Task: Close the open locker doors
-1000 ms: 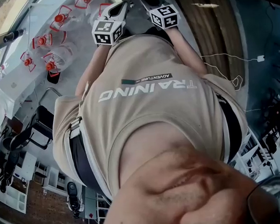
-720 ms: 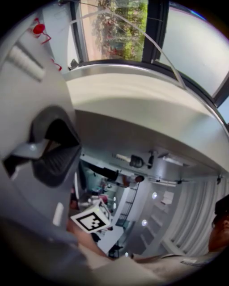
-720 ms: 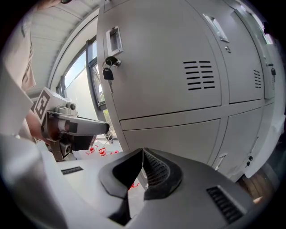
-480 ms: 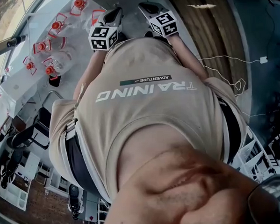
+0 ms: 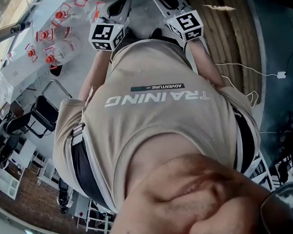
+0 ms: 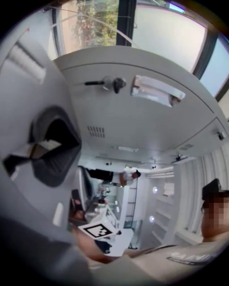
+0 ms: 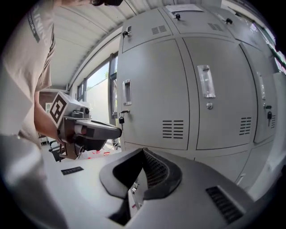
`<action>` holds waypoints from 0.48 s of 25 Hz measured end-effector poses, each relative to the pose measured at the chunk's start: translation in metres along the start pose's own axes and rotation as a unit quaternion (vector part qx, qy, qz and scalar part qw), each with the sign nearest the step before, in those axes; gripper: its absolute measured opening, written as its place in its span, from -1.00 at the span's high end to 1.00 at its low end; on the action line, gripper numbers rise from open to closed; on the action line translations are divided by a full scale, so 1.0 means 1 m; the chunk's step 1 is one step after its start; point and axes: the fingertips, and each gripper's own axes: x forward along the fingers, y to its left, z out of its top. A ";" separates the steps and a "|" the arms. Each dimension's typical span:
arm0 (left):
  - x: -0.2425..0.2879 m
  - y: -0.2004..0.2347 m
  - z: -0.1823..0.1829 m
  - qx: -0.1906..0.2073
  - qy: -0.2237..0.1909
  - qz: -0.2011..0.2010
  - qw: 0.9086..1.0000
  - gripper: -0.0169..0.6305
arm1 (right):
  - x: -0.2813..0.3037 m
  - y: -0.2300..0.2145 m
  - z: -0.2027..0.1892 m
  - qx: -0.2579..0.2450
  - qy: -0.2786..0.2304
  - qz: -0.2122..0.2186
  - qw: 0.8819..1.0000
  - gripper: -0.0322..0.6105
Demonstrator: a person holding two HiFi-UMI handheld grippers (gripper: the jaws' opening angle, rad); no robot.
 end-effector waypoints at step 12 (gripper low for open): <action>-0.032 0.006 0.078 -0.004 -0.091 0.034 0.995 0.95 | -0.014 0.006 0.074 -0.026 -0.060 -0.006 0.998 0.86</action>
